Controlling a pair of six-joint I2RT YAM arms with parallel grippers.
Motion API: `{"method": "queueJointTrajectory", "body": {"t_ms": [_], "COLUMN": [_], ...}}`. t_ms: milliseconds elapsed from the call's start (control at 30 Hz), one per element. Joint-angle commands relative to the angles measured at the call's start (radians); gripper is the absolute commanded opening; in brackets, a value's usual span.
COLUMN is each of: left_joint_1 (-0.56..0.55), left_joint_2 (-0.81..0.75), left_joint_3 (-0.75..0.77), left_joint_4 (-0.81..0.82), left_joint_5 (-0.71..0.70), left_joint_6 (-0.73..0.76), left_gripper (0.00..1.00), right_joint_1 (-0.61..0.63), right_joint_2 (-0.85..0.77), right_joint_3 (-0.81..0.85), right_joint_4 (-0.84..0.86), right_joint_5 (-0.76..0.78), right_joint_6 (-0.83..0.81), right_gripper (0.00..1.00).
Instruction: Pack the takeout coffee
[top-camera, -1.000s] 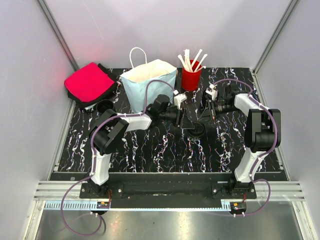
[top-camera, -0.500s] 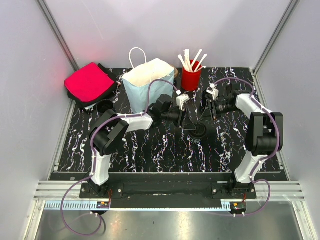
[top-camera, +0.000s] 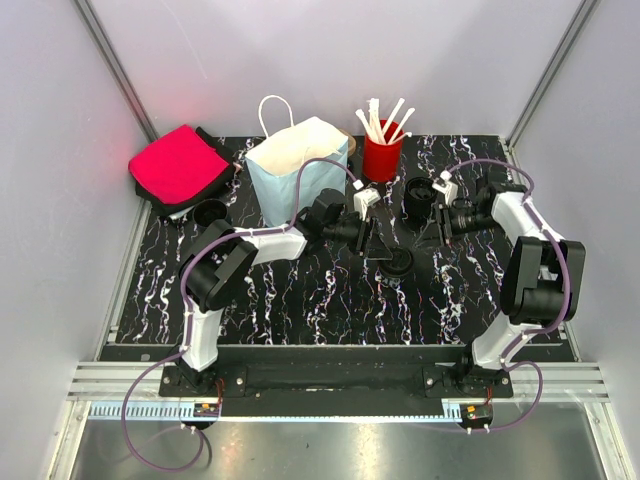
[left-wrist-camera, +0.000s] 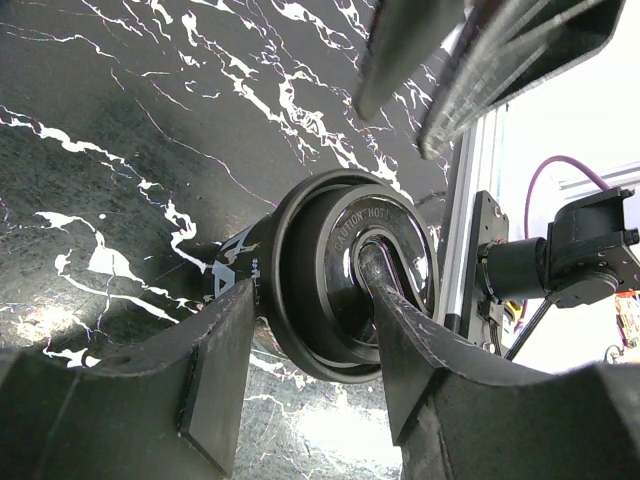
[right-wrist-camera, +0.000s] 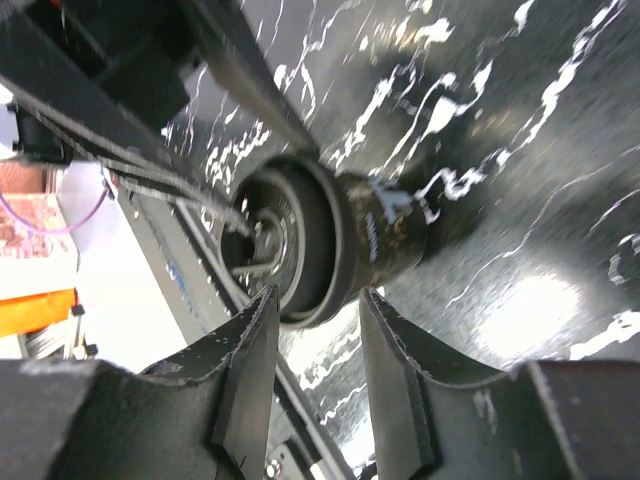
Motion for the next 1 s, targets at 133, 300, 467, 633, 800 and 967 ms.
{"method": "queueJointTrajectory", "body": {"t_ms": [133, 300, 467, 633, 800, 967], "left_joint_1": [-0.003, -0.003, -0.002, -0.004, -0.004, -0.007], "left_joint_2": [0.014, 0.009, 0.014, 0.011, 0.018, 0.017], "left_joint_3": [0.002, 0.006, 0.007, 0.009, 0.015, 0.012], "left_joint_4": [-0.086, -0.09, -0.093, -0.097, -0.103, -0.107], "left_joint_5": [-0.093, -0.096, -0.1, -0.102, -0.102, -0.108], "left_joint_6": [0.067, 0.071, 0.074, 0.075, 0.075, 0.083], "left_gripper": [0.52, 0.52, 0.52, 0.52, 0.52, 0.52], "right_joint_1": [0.001, 0.001, 0.001, 0.01, 0.032, 0.058], "right_joint_2": [-0.026, 0.0, 0.046, 0.079, 0.089, 0.117], "right_joint_3": [-0.054, -0.054, -0.045, -0.031, -0.03, -0.028], "right_joint_4": [-0.102, -0.127, -0.136, -0.142, -0.138, -0.127], "right_joint_5": [-0.017, 0.001, -0.008, -0.012, -0.017, -0.028], "right_joint_6": [-0.123, -0.162, -0.187, -0.193, -0.19, -0.179], "right_gripper": [0.44, 0.43, 0.41, 0.4, 0.36, 0.32]}}
